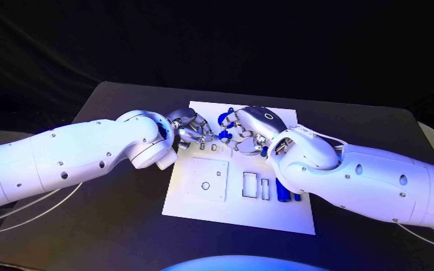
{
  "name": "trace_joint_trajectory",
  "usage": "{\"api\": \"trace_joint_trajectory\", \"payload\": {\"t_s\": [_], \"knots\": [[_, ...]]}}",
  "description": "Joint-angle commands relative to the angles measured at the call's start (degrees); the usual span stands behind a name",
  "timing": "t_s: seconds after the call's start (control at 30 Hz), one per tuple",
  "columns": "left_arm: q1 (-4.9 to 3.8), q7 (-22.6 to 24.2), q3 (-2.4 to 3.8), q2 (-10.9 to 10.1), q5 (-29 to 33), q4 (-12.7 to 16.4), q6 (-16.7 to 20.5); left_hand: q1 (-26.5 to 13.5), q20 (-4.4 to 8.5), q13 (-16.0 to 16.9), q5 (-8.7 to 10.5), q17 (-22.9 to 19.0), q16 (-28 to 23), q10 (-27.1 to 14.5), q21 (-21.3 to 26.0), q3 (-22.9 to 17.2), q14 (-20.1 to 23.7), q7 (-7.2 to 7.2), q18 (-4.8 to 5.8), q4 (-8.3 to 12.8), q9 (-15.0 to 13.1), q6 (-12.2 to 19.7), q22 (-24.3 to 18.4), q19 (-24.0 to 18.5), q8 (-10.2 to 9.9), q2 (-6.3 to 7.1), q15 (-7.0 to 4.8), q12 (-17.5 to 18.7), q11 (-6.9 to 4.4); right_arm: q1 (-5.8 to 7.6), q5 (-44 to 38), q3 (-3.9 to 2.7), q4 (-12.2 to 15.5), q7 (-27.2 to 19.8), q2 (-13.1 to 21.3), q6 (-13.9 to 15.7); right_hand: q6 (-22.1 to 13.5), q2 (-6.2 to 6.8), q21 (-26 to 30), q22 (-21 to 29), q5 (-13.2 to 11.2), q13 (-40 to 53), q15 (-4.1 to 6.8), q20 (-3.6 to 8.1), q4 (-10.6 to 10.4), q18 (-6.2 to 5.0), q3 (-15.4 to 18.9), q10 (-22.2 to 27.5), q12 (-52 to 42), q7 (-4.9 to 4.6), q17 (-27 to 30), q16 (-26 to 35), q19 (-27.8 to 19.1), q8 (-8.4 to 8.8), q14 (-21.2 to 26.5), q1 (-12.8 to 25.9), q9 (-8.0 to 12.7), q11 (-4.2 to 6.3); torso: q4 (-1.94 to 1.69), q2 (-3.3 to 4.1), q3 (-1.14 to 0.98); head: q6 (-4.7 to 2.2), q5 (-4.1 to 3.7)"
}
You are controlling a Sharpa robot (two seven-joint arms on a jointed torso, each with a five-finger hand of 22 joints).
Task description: Assemble the parts on the task board
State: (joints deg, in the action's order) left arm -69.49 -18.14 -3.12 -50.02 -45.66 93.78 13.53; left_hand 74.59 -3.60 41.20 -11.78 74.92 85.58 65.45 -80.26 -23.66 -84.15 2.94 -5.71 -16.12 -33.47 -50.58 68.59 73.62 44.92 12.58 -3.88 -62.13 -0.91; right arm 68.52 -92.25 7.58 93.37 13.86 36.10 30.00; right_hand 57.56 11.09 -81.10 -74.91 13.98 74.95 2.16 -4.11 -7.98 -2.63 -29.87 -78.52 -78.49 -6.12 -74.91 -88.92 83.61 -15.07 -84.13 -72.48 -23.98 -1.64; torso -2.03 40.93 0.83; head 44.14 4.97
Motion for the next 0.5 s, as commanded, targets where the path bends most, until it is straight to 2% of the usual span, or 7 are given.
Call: {"api": "trace_joint_trajectory", "payload": {"t_s": [0.03, 0.5], "knots": [[-0.02, 0.1, 0.05, 0.2, -0.2, 0.2, -0.6, 0.4, 0.06, 0.1, -0.02, 7.2, 0.4, 0.1, -0.3, -0.4, -3.3, -0.29, 0.94, -0.1, -0.1, 0.1, 0.0, 0.3, 0.2, 0.05, -0.33, -0.4, -0.23, -0.01, -0.7, -0.01, 0.3, -0.9, -0.1, 0.3, 0.4, -0.42, -0.2, -10.3, 0.2, 0.8, -0.16, -0.12, 0.0, 0.54, -0.2, -0.4, -0.3, -0.05, -13.1, -0.4, 1.8, -0.06, -5.4, -0.4, 0.0, -0.09, -0.01, -0.01, 0.01, 0.03, 0.04], [-0.03, 0.1, 0.06, 0.0, -0.2, 0.2, -0.2, 0.0, 0.07, 0.0, 0.1, 7.2, 0.4, 0.1, -0.3, -0.4, -3.3, -0.2, 0.94, -0.4, -0.1, 0.0, 0.1, 0.3, 0.3, 0.16, -0.29, -0.4, -0.15, -0.01, -0.7, -0.01, 0.3, -0.8, -0.3, -1.0, 0.6, -0.38, -0.3, -10.4, -0.1, 1.2, -0.12, -0.1, 0.0, 0.57, -0.1, -0.8, -0.6, 0.02, -13.1, -0.4, 1.9, -0.19, -5.4, -0.4, -0.1, -0.05, 0.03, -0.05, 0.0, 0.05, 0.0]]}}
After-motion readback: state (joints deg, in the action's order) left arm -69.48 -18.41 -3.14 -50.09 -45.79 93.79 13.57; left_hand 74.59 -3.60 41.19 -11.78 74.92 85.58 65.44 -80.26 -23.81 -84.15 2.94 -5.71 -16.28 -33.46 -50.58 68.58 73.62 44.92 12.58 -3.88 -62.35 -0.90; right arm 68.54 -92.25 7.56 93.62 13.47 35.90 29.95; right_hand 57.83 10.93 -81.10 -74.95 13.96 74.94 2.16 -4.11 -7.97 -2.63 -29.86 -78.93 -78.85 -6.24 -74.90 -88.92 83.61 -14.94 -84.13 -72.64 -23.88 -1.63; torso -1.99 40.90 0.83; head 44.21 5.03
